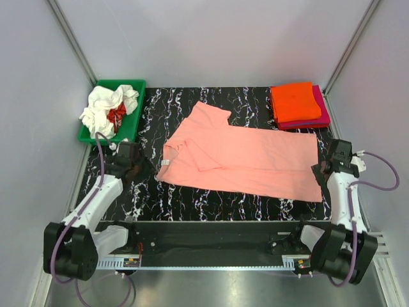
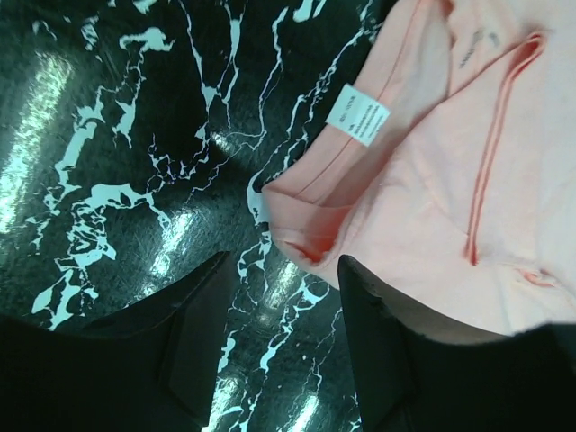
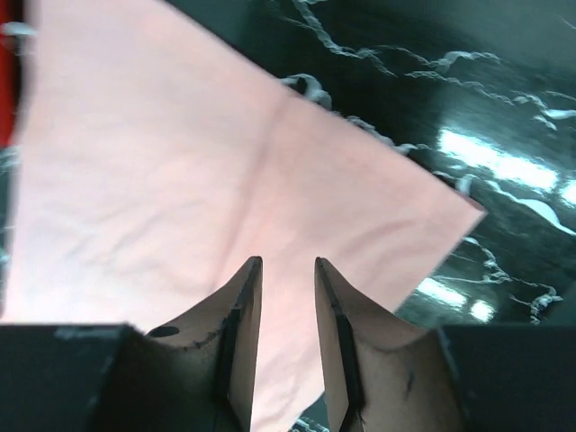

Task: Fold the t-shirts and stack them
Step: Fold the tshirt

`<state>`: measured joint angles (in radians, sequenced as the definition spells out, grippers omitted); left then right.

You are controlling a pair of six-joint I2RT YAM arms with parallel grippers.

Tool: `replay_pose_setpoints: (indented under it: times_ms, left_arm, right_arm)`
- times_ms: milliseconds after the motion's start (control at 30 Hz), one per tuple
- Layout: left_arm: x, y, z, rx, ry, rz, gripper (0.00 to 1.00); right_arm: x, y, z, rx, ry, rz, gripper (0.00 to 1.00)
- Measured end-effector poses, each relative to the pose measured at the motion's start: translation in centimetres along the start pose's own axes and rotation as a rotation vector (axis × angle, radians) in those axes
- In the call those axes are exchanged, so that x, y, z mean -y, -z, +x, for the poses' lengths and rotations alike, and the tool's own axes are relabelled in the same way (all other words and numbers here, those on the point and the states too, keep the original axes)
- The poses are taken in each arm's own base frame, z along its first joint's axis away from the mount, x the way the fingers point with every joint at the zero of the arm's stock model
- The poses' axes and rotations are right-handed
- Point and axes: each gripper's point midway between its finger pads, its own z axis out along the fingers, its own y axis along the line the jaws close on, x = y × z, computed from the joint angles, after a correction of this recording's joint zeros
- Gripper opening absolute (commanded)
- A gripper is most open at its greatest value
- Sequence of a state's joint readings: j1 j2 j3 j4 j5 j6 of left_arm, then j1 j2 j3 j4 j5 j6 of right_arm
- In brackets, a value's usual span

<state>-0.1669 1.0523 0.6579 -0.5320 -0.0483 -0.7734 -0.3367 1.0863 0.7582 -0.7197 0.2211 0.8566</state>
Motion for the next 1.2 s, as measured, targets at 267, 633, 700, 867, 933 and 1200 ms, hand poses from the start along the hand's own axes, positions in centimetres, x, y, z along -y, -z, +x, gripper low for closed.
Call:
replay_pose_setpoints:
  times_ms: [267, 633, 700, 867, 933, 1200]
  left_arm:
    - [0.8, -2.1, 3.0, -0.106, 0.002, 0.101, 0.51]
    - [2.2, -3.3, 4.0, -0.121, -0.071, 0.198, 0.44]
    - [1.9, -4.0, 4.4, -0.136, -0.070, 0.184, 0.41]
    - [1.0, -5.4, 5.1, -0.173, -0.083, 0.134, 0.37]
    - [0.8, -5.4, 4.6, -0.162, -0.096, 0.105, 0.37]
    - [-0.5, -5.7, 1.8, -0.065, -0.119, -0.016, 0.35]
  right_arm:
    - [-5.8, 4.7, -0.4, 0.021, 0.113, -0.377, 0.29]
    - [-11.6, 4.1, 14.0, -0.306, 0.481, -0.576, 0.26]
    - [-11.4, 3.3, 15.0, -0.327, 0.496, -0.560, 0.25]
    - [-11.1, 0.5, 15.6, -0.313, 0.509, -0.495, 0.18]
    - [-10.6, -1.0, 15.8, -0.308, 0.515, -0.443, 0.17]
    - [-8.8, -3.6, 15.5, -0.265, 0.525, -0.321, 0.15]
